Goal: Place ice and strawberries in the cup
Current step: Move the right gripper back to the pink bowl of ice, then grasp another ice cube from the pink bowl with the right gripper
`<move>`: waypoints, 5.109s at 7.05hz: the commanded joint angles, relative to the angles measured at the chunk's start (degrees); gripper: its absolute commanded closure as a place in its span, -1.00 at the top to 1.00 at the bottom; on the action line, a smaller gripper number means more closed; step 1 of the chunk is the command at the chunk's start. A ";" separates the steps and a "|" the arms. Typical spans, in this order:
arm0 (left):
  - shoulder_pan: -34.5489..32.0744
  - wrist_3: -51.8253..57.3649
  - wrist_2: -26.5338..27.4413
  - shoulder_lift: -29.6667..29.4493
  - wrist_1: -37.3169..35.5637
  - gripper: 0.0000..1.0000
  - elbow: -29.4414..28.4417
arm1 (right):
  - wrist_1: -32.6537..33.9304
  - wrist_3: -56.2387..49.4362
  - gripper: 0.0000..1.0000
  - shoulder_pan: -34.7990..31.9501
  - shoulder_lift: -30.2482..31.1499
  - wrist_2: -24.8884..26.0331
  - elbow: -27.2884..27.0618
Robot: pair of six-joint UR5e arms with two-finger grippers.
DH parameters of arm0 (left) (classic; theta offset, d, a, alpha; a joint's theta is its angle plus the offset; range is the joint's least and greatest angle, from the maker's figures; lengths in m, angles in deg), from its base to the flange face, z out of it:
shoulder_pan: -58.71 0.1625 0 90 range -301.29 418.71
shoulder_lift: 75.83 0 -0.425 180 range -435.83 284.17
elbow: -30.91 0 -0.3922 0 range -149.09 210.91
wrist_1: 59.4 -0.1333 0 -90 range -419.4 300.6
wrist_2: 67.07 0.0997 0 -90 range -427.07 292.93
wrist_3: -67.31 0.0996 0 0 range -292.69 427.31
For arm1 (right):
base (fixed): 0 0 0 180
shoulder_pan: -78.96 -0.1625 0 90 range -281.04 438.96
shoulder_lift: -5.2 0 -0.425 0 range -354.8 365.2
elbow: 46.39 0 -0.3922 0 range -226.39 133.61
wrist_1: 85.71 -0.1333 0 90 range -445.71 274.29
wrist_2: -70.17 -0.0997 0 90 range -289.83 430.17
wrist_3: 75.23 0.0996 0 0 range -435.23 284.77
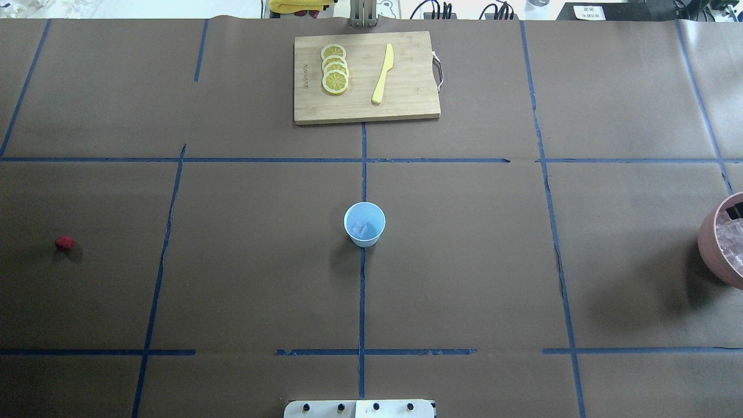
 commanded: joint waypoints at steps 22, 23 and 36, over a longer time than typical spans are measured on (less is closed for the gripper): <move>-0.09 0.00 -1.41 0.65 0.00 1.00 1.70 | 0.37 -20.21 -0.03 -0.51 1.19 3.38 7.68; -0.09 0.00 -1.41 0.65 0.00 1.00 1.78 | 0.45 -20.21 -0.03 -0.34 1.28 3.29 7.68; -0.09 -0.18 -3.43 0.65 -0.18 1.00 2.14 | 0.28 -20.12 -0.79 0.45 2.16 3.47 8.56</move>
